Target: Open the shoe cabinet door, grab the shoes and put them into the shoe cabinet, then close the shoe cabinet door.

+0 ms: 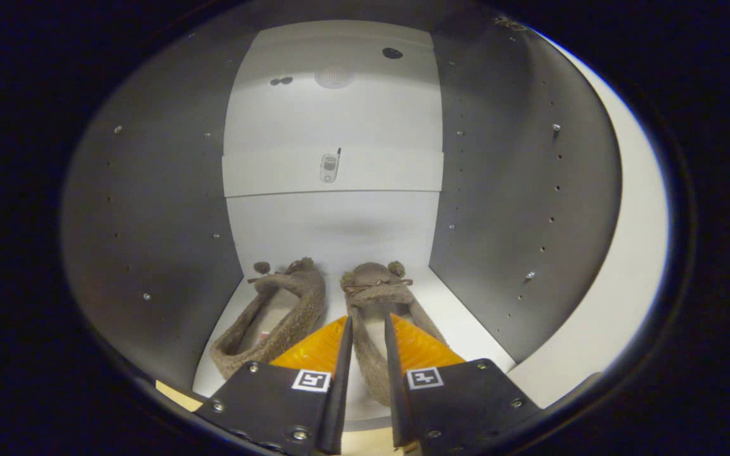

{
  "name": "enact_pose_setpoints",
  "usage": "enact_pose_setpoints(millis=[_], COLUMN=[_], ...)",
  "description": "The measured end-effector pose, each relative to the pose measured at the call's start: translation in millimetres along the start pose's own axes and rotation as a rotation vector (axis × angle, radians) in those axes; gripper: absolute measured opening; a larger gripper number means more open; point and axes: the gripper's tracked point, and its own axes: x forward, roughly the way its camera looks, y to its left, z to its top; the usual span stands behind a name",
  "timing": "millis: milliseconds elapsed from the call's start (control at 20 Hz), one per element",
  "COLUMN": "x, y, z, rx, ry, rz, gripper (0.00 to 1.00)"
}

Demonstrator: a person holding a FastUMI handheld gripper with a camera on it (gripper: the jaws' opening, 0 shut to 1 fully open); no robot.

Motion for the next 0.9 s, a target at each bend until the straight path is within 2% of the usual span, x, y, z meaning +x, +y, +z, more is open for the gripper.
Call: enact_pose_setpoints(millis=[400, 700, 900], x=[-69, -156, -222], y=[-12, -29, -50], z=[26, 52, 55], rx=[0.007, 0.006, 0.003], ry=[-0.123, -0.261, -0.309], rz=[-0.002, 0.026, 0.048], gripper=[0.29, 0.29, 0.3])
